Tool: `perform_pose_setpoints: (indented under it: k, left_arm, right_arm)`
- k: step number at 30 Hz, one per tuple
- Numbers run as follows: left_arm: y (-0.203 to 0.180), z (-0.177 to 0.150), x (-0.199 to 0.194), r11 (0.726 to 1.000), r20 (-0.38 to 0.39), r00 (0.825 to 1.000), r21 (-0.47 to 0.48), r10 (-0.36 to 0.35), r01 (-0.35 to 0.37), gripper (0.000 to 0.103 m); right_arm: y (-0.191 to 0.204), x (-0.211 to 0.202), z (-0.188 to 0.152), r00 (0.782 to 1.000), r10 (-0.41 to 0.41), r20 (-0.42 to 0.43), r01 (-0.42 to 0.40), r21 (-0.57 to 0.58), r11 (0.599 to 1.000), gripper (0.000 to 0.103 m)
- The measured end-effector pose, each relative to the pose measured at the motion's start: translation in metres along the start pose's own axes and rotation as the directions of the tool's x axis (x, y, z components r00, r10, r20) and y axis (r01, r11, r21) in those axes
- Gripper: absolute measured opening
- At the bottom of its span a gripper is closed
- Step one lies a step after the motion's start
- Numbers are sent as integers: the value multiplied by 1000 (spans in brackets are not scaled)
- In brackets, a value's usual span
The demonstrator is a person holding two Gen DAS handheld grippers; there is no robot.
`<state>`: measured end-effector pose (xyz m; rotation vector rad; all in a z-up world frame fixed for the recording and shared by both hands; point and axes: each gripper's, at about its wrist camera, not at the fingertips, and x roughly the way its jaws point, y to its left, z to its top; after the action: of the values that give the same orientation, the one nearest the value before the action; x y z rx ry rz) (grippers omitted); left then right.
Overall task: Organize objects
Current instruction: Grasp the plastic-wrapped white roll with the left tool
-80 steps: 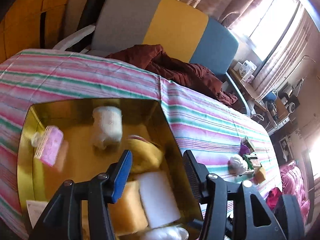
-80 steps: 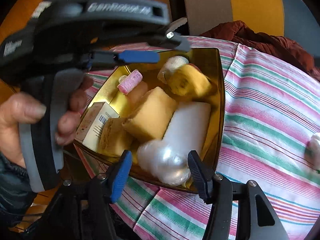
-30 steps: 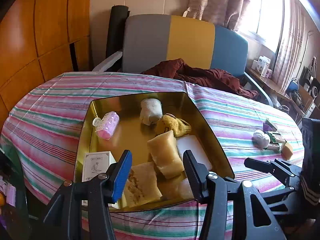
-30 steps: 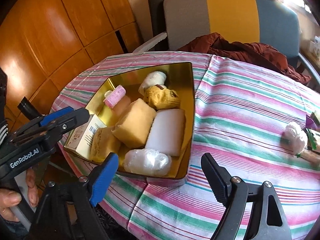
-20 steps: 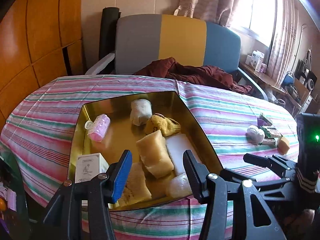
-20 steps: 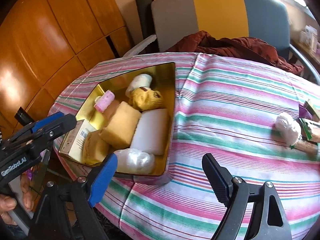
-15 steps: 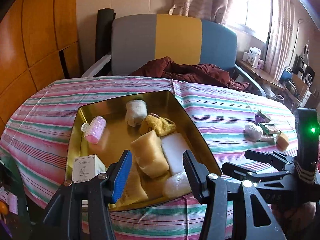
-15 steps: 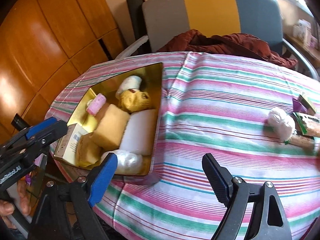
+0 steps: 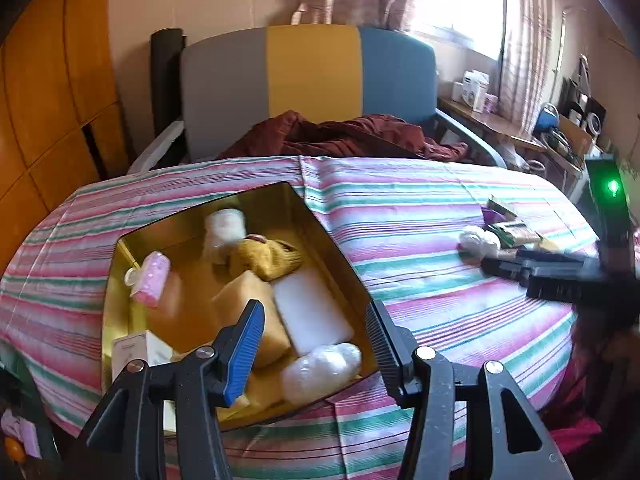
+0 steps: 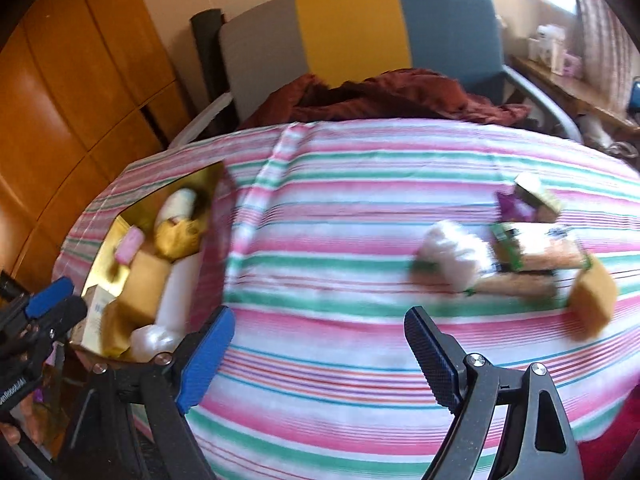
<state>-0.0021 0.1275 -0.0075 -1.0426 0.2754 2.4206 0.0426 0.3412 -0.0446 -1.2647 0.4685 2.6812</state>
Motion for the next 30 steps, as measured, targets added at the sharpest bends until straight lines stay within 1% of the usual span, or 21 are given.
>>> perform_pose_setpoints:
  k: [5, 8, 12, 14, 16, 17, 21, 24, 26, 30]
  left_arm:
    - [-15, 3, 6, 999, -13, 1000, 38, -26, 26, 54]
    - [-22, 5, 10, 997, -19, 999, 60, -39, 40, 54]
    - [-33, 9, 15, 995, -24, 998, 84, -59, 61, 54]
    - [-41, 12, 17, 992, -27, 997, 98, -73, 75, 54]
    - [-51, 14, 21, 989, -35, 995, 118, -90, 94, 54]
    - [-55, 15, 23, 987, -41, 994, 126, -98, 102, 54]
    - [-74, 21, 36, 978, -75, 988, 152, -136, 146, 54]
    - [-90, 25, 48, 969, -103, 981, 167, -166, 182, 54]
    - [-100, 27, 57, 965, -129, 975, 167, -181, 201, 54]
    - [-121, 34, 78, 954, -184, 957, 158, -226, 256, 54]
  right_arm:
    - [-41, -16, 13, 997, -68, 26, 67, 34, 997, 87]
    - [-66, -25, 18, 990, -135, 43, 133, 44, 990, 87]
    - [-110, -36, 23, 973, -225, 51, 221, 79, 972, 87]
    - [-134, -41, 22, 962, -266, 56, 259, 114, 959, 87]
    - [-161, -44, 19, 949, -310, 55, 297, 173, 939, 87]
    - [-179, -46, 16, 945, -322, 55, 302, 225, 926, 87]
    - [-219, -48, 4, 940, -339, 37, 304, 363, 881, 87]
    - [-234, -52, 1, 947, -321, 29, 278, 432, 858, 87]
    - [-239, -52, -1, 954, -297, 31, 250, 462, 851, 87]
    - [-239, -47, -2, 963, -268, 22, 226, 472, 852, 87]
